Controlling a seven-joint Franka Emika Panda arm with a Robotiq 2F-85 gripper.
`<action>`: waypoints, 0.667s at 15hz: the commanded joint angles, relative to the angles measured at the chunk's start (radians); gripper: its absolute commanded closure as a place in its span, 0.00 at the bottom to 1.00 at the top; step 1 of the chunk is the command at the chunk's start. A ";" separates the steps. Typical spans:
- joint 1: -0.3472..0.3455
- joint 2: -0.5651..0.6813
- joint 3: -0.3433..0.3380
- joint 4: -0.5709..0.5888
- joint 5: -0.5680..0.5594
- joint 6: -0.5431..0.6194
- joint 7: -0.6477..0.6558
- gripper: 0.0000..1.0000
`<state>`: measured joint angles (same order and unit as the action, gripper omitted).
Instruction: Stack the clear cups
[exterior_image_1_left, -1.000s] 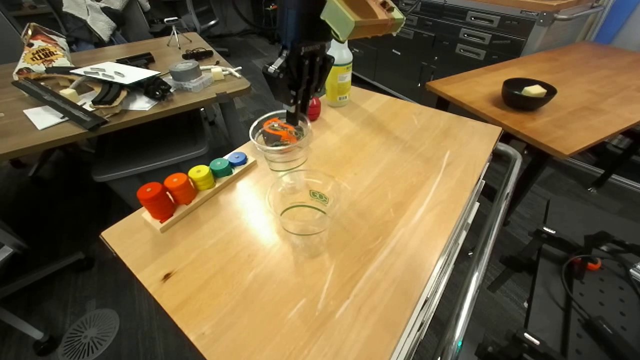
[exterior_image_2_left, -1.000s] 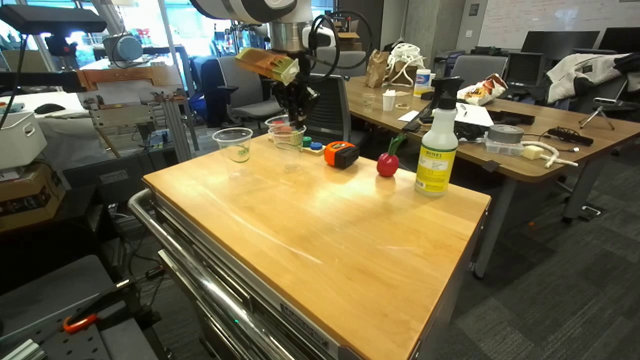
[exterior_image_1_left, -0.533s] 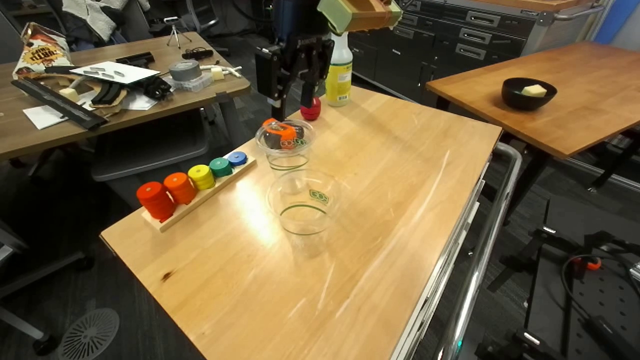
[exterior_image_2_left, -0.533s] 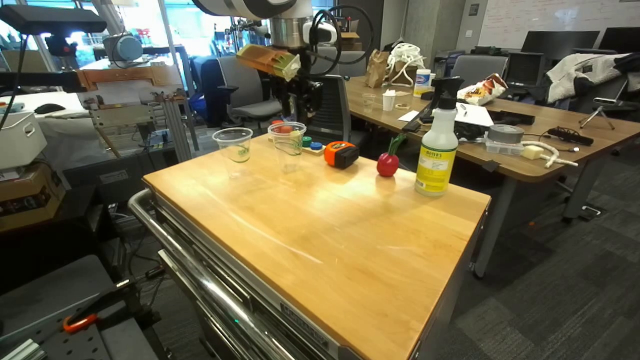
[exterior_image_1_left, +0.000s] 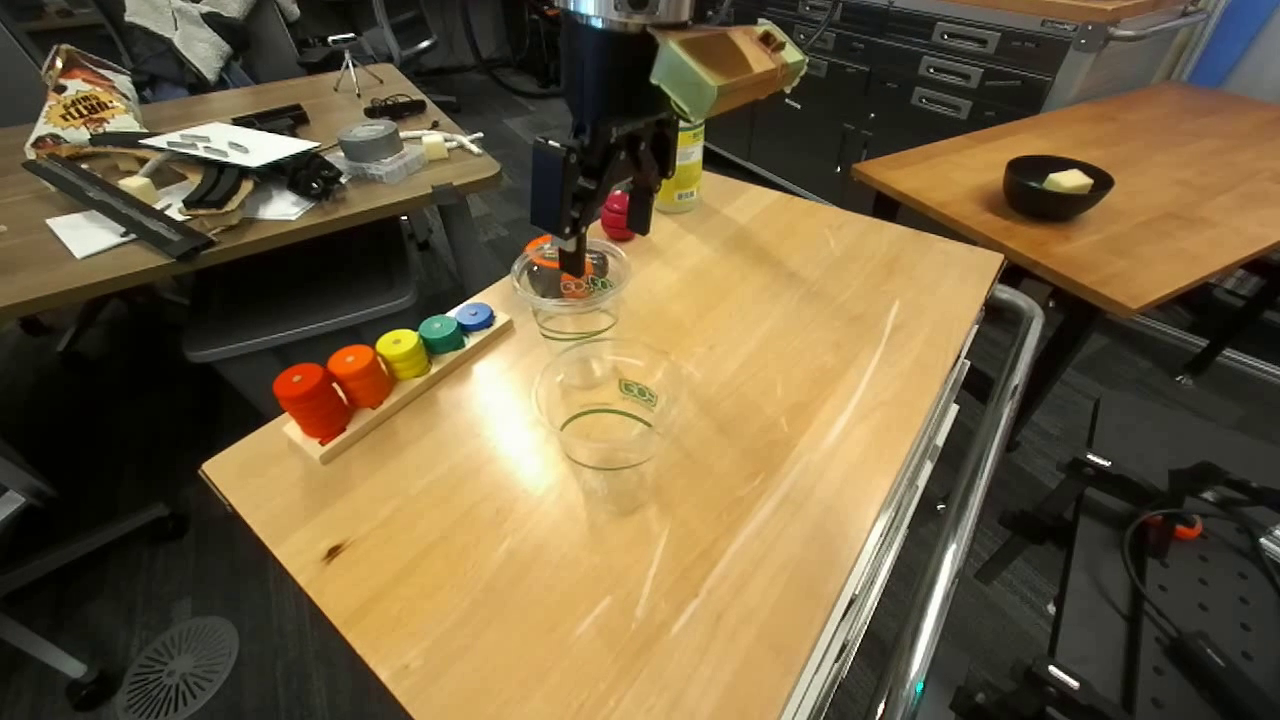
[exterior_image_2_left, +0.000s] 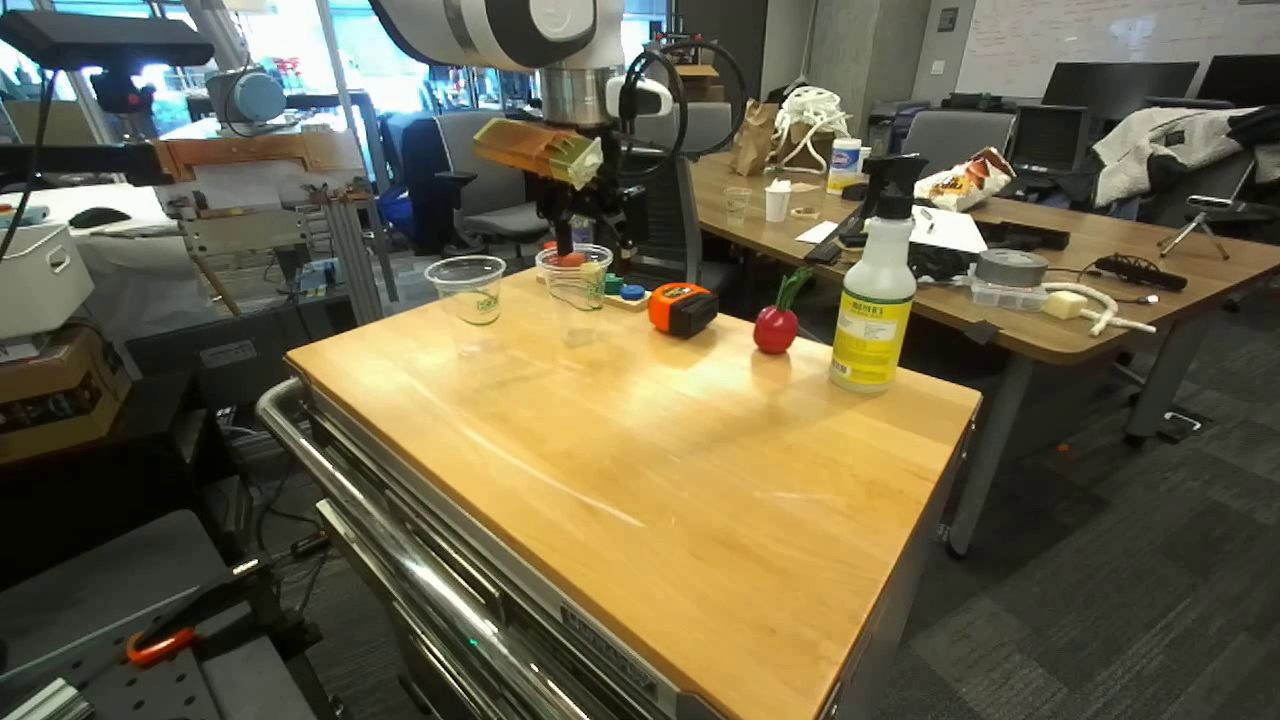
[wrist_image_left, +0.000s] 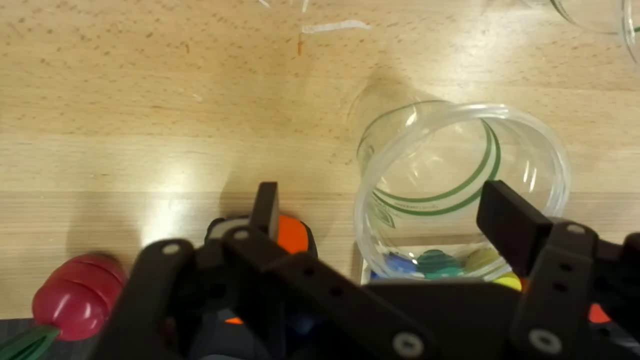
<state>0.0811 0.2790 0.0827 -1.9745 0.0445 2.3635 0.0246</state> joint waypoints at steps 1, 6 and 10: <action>0.007 0.030 -0.010 0.008 -0.022 0.023 0.016 0.28; 0.007 0.036 -0.013 0.012 -0.017 0.023 0.026 0.67; 0.008 0.014 -0.016 0.005 -0.024 0.001 0.031 0.96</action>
<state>0.0807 0.3181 0.0756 -1.9706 0.0409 2.3800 0.0345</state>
